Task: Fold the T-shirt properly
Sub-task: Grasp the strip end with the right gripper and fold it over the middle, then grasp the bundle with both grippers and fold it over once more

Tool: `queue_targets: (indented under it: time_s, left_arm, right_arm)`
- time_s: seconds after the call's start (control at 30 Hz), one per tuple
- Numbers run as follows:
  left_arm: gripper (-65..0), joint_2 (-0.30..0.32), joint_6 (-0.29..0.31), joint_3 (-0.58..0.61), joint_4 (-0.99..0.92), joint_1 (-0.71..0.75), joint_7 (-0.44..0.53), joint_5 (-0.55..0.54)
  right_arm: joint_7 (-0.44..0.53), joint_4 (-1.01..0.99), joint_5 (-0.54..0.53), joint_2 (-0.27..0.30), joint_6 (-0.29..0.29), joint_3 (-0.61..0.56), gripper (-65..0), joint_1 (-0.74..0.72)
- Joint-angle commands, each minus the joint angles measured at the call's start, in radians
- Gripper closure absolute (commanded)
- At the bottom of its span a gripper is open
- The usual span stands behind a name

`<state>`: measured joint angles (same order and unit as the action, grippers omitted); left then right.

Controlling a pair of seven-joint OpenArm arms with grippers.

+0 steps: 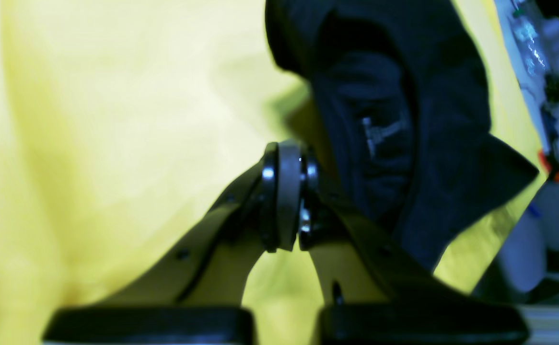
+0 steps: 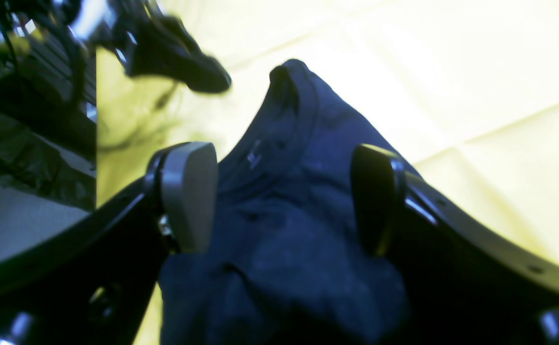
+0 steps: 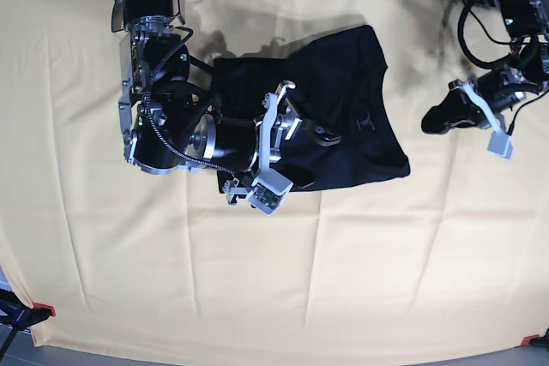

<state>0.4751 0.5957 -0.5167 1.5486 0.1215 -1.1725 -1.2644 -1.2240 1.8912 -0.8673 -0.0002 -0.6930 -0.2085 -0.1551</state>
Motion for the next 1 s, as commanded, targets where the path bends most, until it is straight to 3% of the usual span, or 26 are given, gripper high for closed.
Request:
queue_targets:
  time_s: [0.0,0.1,0.13,0.33,0.5,0.63,0.77,0.97]
  left_arm:
    - [0.0,0.036,0.02,-0.007,0.016,-0.012,-0.001,-0.065]
    - [0.0,0.072,0.045,-0.007,0.016,-0.031,-0.138,-0.219]
    - [0.0,0.077,0.048,-0.007,0.019,-0.042,-0.183,-0.219]
    - [0.0,0.076,0.049,0.036,0.2,-0.05,-0.211,-0.219]
    - [0.0,0.076,0.1,0.234,0.415,-0.05,-0.214,-0.219]
    - [0.0,0.076,0.102,0.425,0.483,-0.051,-0.212,-0.205]
    - [0.0,0.076,0.102,0.578,0.48,-0.05,-0.133,-0.04]
    - [0.0,0.076,0.102,0.741,0.478,-0.05,0.042,0.312]
  right_arm:
    - [0.032,0.019,-0.019,0.005,-0.005,0.001,-35.7,-0.02]
    - [0.072,0.019,0.03,0.026,-0.005,0.001,-2.4,-0.02]
    - [0.094,0.017,0.063,0.031,-0.005,0.0,0.0,-0.02]
    - [0.29,-0.072,0.262,0.074,-0.005,0.0,0.0,-0.037]
    - [0.304,-0.188,0.271,0.076,-0.005,0.0,0.0,-0.11]
    - [0.303,-0.31,0.274,0.084,-0.005,-0.001,0.0,-0.18]
    - [0.305,-0.431,0.269,0.117,-0.005,-0.002,0.0,-0.245]
    - [0.308,-0.603,0.27,0.169,-0.005,-0.042,0.0,-0.297]
